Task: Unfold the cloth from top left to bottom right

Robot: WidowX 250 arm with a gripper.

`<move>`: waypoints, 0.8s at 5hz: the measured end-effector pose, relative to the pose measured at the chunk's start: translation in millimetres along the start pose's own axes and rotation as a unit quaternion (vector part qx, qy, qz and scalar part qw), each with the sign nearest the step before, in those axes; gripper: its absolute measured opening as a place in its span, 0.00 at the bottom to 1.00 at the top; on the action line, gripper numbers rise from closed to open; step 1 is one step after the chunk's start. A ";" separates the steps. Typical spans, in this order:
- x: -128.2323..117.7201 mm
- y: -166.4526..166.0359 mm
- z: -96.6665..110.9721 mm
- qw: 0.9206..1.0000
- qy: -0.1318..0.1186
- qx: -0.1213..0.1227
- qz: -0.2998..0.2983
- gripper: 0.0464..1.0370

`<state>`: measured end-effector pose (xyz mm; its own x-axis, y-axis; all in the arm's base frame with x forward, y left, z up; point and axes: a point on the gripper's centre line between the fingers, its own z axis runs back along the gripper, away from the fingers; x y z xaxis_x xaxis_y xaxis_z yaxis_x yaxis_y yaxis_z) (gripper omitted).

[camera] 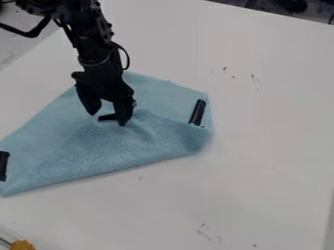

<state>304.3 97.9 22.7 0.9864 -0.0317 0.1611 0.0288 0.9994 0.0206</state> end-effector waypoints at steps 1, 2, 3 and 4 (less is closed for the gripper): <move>1.7 -3.0 -0.3 1.000 -0.002 -0.003 -0.005 0.96; 1.3 -5.0 -8.6 1.000 0.007 -0.010 -0.008 0.96; 1.8 -6.5 -11.4 1.000 0.006 -0.014 -0.007 0.96; 0.9 -6.8 -15.1 1.000 0.011 -0.016 -0.009 0.91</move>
<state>307.4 91.3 7.8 0.9889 -0.0496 0.1398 0.0513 0.9986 -0.0087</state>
